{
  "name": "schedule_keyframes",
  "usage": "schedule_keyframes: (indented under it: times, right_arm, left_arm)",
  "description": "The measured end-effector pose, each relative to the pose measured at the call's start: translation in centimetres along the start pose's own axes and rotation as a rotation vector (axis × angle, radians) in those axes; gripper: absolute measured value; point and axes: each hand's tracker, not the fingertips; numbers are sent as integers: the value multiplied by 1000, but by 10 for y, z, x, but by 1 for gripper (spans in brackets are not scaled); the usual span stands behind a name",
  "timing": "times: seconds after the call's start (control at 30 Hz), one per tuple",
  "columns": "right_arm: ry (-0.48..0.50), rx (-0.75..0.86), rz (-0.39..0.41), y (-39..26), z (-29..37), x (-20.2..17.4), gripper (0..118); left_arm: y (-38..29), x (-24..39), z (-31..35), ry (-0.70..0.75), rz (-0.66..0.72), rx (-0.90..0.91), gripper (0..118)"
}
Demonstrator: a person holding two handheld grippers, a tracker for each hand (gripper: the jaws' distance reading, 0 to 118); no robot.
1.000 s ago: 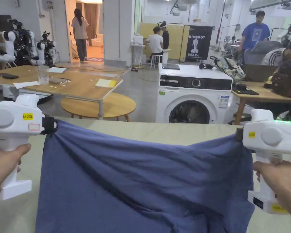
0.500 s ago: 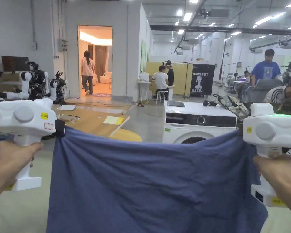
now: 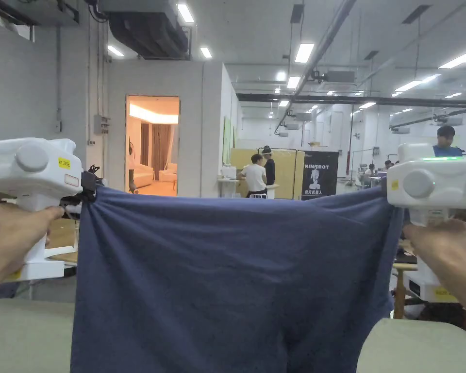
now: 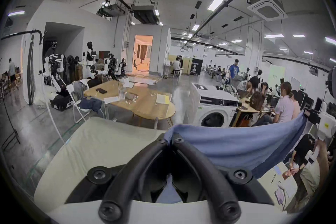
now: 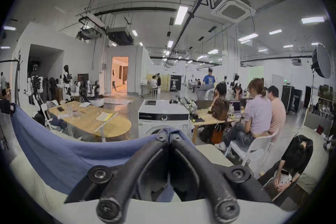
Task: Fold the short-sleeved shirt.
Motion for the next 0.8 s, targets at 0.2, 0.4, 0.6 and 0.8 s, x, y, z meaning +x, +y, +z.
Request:
schedule_keyframes:
  times: [0.2, 0.4, 0.6, 0.8]
  right_arm:
    - [-11, 69, -4, 46, 8, 2, 0]
    - [-19, 83, 45, 39, 18, -2, 0]
    - [-17, 11, 74, -23, 30, -3, 0]
    - [1, -94, 58, -102, 69, 0, 0]
  left_arm:
    - [32, 7, 9, -8, -13, 67, 0]
    - [17, 12, 12, -8, -43, 50, 0]
    - [-40, 3, 13, -8, -36, -16, 0]
    - [-123, -10, 28, -15, -33, -93, 0]
